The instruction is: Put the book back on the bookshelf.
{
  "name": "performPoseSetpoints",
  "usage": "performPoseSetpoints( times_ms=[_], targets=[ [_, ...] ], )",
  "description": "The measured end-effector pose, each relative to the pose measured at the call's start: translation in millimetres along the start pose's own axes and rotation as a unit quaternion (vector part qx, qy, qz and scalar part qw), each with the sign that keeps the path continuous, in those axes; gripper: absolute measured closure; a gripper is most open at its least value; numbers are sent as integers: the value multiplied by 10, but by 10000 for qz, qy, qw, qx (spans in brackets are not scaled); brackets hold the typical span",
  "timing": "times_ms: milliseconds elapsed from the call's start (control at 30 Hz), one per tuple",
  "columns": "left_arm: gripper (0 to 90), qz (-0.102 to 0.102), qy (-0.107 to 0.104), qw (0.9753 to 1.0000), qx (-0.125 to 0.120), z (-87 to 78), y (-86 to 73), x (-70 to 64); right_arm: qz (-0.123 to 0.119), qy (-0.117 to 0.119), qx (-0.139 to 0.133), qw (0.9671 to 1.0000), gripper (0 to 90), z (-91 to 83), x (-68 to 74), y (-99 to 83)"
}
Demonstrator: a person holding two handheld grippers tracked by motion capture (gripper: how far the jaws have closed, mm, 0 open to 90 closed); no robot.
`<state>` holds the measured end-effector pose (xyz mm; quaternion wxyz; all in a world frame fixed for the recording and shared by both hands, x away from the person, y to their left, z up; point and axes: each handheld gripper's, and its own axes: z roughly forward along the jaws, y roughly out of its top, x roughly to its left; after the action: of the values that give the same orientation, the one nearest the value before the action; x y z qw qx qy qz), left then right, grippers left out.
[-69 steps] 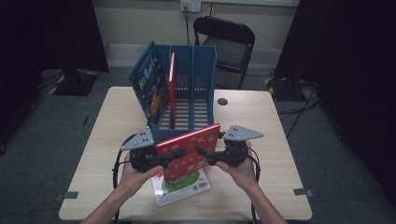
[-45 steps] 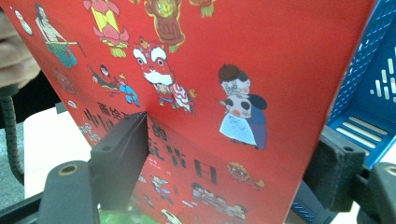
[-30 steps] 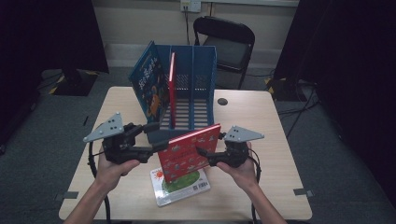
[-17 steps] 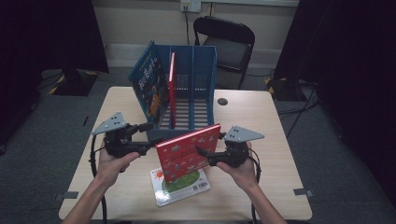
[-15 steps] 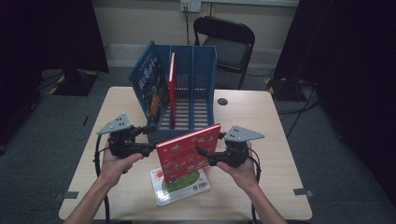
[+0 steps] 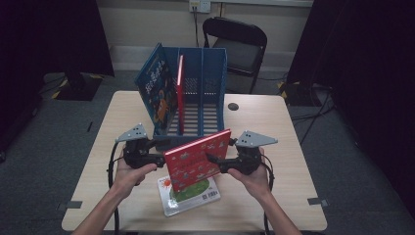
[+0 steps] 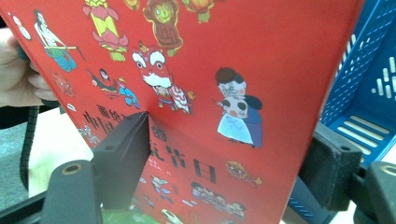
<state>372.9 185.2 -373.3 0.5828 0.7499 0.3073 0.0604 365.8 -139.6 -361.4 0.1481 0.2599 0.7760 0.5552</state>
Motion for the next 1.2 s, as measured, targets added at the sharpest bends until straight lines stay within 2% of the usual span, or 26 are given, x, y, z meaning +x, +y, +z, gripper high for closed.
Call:
performPoseSetpoints(
  times_ms=[67,200,500,867,967,1033,1100,1200],
  targets=[
    [322,-28,-79,10000,6,2,-5,6,2,18,7,10000,240,-1,-7,0],
    [353,49,-115,9999,-16,-5,-5,-20,31,58,33,10000,239,1,-10,11],
    [391,76,-470,9989,14,-12,-4,-27,99,224,21,9997,207,47,-30,33],
    [401,43,-490,9988,-17,-20,-1,-33,139,275,5,9995,191,100,-54,52],
    [394,66,-458,9989,-18,-15,1,-47,104,239,10,9997,183,99,-51,53],
    [353,88,-425,9991,-5,-5,0,-59,32,153,-12,9999,179,86,-33,51],
    [348,94,-440,9990,5,0,0,-63,-40,71,8,10000,179,74,-13,58],
    [340,136,-426,9990,29,2,2,-79,-44,70,1,10000,181,55,-6,49]
  ],
)
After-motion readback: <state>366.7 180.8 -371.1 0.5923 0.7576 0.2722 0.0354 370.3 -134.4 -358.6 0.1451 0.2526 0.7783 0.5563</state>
